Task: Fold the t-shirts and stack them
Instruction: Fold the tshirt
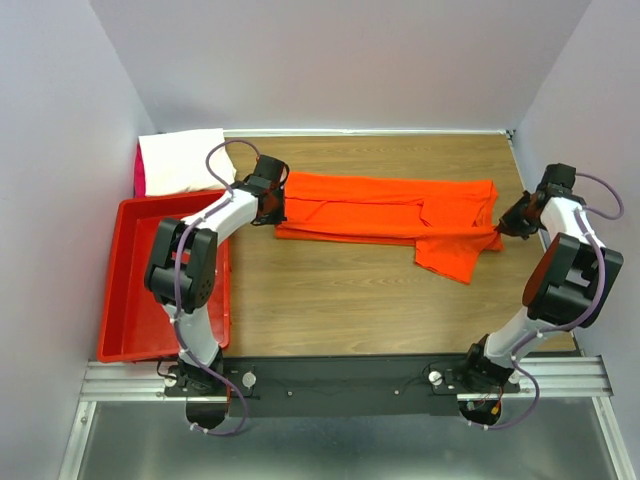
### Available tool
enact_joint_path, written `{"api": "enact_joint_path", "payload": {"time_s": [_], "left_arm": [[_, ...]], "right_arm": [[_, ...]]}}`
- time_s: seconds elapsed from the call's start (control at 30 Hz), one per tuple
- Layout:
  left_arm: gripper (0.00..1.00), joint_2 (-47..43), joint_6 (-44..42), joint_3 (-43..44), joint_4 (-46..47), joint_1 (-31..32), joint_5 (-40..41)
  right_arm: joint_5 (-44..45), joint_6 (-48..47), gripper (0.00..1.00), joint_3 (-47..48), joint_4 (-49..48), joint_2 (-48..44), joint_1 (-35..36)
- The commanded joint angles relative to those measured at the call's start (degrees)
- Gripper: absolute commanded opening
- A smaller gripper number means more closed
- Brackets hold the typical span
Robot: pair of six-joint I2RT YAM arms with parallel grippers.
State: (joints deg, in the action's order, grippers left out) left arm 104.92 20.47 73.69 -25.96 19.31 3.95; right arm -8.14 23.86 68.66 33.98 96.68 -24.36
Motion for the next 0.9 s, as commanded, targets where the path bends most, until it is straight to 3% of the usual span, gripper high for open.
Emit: {"api": "enact_joint_path", "payload": {"time_s": [0.0, 0.87], "left_arm": [[0.00, 2.04, -0.87, 1.45, -0.15, -0.77, 2.39], [0.00, 7.92, -0.96, 6.73, 1.78, -0.77, 4.67]], "right_arm": [[1.90, -0.92, 0.01, 2.61, -0.31, 1.75, 0.19], [4.01, -2.06, 0.06, 4.73, -1.98, 7.38, 0.63]]}}
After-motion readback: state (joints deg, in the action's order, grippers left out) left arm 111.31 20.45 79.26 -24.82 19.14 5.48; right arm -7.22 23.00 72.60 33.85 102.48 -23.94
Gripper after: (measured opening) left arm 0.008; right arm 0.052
